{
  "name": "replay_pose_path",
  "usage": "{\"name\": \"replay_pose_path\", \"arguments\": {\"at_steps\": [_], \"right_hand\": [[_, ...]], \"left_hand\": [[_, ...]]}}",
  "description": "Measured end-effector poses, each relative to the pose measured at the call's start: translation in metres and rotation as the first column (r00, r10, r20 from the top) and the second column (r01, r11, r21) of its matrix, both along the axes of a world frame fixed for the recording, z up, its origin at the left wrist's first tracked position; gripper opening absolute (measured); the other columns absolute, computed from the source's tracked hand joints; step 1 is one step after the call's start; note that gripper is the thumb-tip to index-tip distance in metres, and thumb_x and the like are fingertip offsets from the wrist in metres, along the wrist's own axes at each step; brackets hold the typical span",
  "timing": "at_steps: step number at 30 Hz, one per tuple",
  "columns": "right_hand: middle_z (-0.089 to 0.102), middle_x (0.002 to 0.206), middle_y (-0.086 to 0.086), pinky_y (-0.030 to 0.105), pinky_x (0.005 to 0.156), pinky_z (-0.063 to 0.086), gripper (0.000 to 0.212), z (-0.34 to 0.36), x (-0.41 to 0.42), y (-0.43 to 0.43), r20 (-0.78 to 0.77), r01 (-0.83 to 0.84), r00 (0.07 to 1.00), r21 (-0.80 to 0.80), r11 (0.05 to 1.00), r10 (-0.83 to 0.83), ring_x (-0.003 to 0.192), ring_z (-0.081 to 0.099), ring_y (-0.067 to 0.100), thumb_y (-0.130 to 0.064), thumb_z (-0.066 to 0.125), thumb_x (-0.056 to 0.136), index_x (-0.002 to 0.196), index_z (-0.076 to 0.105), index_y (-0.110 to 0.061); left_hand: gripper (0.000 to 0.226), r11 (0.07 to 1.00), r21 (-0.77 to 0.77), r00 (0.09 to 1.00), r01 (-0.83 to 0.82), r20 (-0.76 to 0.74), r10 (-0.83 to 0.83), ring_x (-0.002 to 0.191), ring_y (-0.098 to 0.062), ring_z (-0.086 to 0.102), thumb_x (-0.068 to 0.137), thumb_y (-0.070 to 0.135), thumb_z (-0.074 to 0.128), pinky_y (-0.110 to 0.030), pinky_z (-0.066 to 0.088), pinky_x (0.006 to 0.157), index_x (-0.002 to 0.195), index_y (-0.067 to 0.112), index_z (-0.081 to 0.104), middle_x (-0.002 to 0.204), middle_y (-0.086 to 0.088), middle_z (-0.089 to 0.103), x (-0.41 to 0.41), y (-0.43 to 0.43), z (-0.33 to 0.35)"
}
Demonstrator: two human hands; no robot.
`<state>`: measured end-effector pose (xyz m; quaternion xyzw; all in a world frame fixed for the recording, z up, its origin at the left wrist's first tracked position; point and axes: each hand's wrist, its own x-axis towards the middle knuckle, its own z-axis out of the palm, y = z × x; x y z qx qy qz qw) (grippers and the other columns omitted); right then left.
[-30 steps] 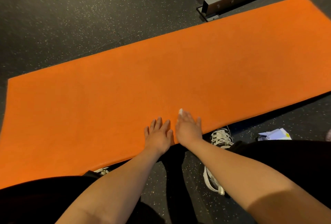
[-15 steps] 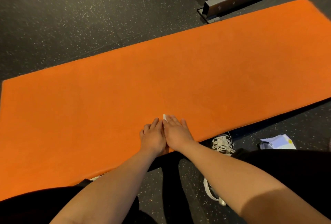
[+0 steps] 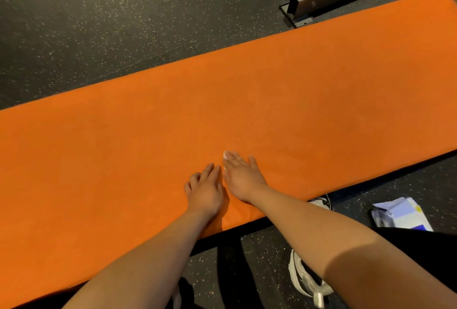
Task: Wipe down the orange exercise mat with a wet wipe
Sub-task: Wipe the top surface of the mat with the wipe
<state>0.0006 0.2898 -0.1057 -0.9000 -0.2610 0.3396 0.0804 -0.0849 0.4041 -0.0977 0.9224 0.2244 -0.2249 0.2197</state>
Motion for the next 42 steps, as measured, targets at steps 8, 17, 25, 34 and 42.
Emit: {"name": "replay_pose_path", "arguments": {"at_steps": [8,17,25,34,42], "right_hand": [[-0.017,0.168,-0.001,0.051,0.125,-0.007,0.059,0.000,-0.014,-0.002,0.018,0.120,0.993,-0.046,0.992,-0.119,0.155,-0.016,0.017,-0.035,0.019,0.110,0.162,-0.001,-0.013],[-0.014,0.168,-0.006,0.057,0.122,-0.010,0.057,0.011,-0.014,-0.047,0.123,0.311,0.948,-0.143,0.940,-0.295,0.154,-0.017,0.017,-0.032,0.015,0.109,0.162,-0.001,-0.019],[-0.010,0.169,-0.008,0.050,0.124,-0.008,0.056,0.022,-0.073,-0.031,0.044,0.056,0.997,-0.027,0.998,-0.055,0.155,-0.012,0.012,-0.034,0.019,0.110,0.163,0.007,-0.022],[-0.014,0.169,0.000,0.058,0.122,-0.008,0.064,0.032,-0.055,-0.068,0.154,0.346,0.934,-0.158,0.925,-0.323,0.155,-0.014,0.020,-0.023,0.029,0.105,0.162,0.001,-0.016],[-0.004,0.170,-0.007,0.057,0.122,-0.009,0.057,0.041,-0.076,-0.073,0.126,0.181,0.978,-0.104,0.978,-0.167,0.155,-0.012,0.018,-0.025,0.026,0.107,0.163,0.012,-0.022]], "left_hand": [[0.053,0.999,0.007,0.999,0.034,0.008,-0.034,0.147,-0.027,0.012,0.107,0.041,0.025,-0.045,0.010,0.118,0.158,0.033,0.020,0.168,0.006,0.006,-0.014,-0.014,-0.002],[0.053,0.995,-0.035,0.996,0.092,0.009,-0.091,0.155,-0.023,-0.003,0.108,0.039,0.024,-0.046,0.002,0.124,0.160,0.031,0.018,0.169,0.004,0.005,-0.030,-0.023,0.008],[0.051,0.998,-0.029,0.998,0.059,0.033,-0.058,0.147,-0.025,0.013,0.108,0.044,0.022,-0.040,0.010,0.120,0.157,0.034,0.023,0.167,0.007,0.011,-0.055,-0.039,0.019],[0.051,0.992,-0.006,0.991,0.126,-0.042,-0.127,0.148,-0.029,0.008,0.107,0.047,0.019,-0.047,0.008,0.118,0.157,0.037,0.020,0.168,0.005,0.005,-0.057,-0.048,0.026],[0.050,0.990,-0.088,0.994,0.109,0.002,-0.109,0.154,-0.024,-0.002,0.108,0.044,0.022,-0.048,0.001,0.123,0.158,0.036,0.022,0.169,0.006,0.004,-0.066,-0.053,0.027]]}}
